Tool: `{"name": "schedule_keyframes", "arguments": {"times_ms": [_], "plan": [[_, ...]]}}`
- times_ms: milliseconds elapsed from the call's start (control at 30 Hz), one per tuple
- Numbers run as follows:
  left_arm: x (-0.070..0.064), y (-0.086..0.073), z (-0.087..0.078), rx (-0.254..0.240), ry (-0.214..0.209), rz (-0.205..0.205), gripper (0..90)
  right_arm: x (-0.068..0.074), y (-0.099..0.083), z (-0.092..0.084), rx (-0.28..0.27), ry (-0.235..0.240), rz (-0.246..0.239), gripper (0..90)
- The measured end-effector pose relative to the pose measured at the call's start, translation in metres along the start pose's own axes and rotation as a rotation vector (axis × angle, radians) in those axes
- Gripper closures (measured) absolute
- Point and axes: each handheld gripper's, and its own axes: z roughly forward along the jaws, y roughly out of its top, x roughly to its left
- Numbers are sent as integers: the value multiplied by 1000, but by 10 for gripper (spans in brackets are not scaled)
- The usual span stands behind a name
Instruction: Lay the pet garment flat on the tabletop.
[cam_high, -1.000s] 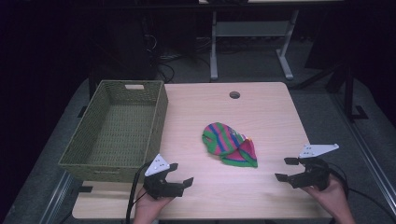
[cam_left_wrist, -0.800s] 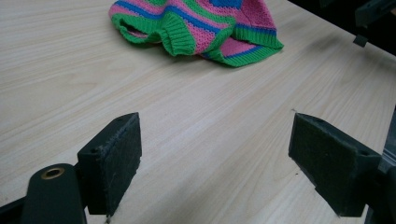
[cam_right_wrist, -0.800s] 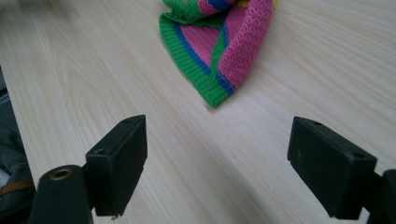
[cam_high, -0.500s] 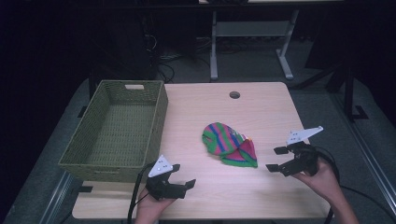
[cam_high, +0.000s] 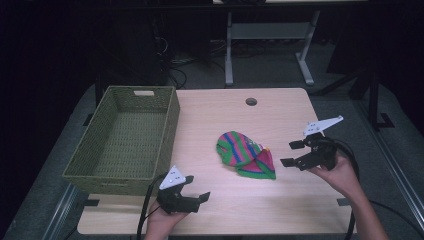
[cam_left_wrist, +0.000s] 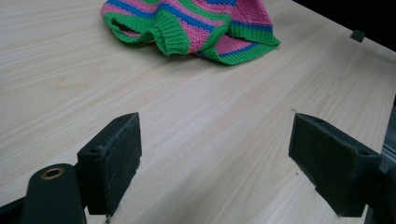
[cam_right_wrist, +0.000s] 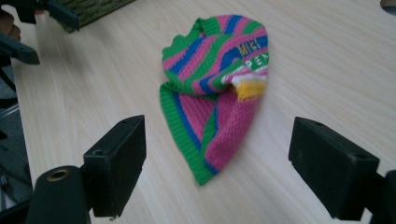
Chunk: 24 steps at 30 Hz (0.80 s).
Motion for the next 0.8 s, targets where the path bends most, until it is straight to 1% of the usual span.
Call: {"name": "schedule_keyframes", "arguments": {"times_ms": [67,233,300,400,433,500,567,667,733,800], "plan": [[2,0,0,-2,4,-4,167,-2,6,2,-12,7,3,185],[1,1,-1,2,4,4,167,-7,22,9,6,14,3,185],[1,1,0,2,2,2,167,-9,28,14,11,26,7,185],[1,0,1,13,6,15,168,-12,37,19,29,41,7,193],[1,0,1,8,7,13,167,-13,41,21,28,50,13,193],[1,1,0,4,7,8,167,-13,48,24,34,54,13,191],[1,0,0,1,6,5,167,-12,55,28,50,58,4,190],[1,1,1,8,3,11,167,-12,65,36,82,58,-14,188],[2,0,1,5,-1,2,167,-13,69,41,106,59,-13,186],[3,0,0,2,2,1,167,-14,73,47,130,63,-13,181]]}}
